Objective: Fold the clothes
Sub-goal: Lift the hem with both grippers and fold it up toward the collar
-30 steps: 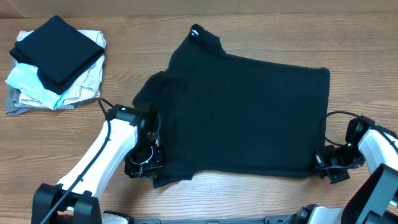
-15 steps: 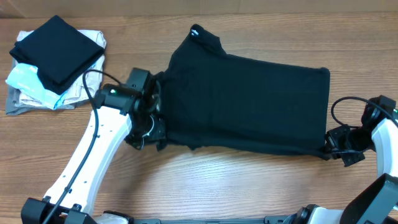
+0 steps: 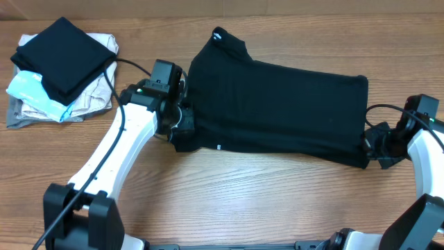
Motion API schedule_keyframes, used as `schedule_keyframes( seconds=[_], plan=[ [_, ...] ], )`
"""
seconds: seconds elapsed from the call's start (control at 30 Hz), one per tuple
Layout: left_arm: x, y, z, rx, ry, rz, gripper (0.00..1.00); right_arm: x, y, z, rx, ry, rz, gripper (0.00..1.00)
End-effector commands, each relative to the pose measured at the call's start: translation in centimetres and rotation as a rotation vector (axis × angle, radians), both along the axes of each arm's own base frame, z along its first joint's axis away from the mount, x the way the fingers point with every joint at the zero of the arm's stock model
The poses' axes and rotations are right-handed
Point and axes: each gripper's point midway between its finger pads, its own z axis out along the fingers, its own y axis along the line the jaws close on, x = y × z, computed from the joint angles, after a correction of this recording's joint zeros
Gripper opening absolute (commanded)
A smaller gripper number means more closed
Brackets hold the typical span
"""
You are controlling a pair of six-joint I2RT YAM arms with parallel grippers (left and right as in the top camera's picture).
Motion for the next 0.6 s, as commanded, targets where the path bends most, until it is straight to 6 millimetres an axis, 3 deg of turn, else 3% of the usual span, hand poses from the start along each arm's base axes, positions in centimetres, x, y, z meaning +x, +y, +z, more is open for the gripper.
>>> schedule_keyframes(
  seconds=[0.0, 0.3, 0.57],
  plan=[
    [1.7, 0.0, 0.1, 0.011, -0.051, -0.011, 0.04, 2.1, -0.1, 1.5, -0.045, -0.079, 0.011, 0.04],
    [3.8, 0.6, 1.0, 0.054, -0.144, 0.007, 0.04, 5.4, 0.2, -0.5, -0.074, -0.119, 0.063, 0.04],
    [4.7, 1.8, 1.2, 0.122, -0.189, 0.027, 0.04, 6.5, -0.3, -3.8, -0.067, -0.084, 0.063, 0.05]
  ],
)
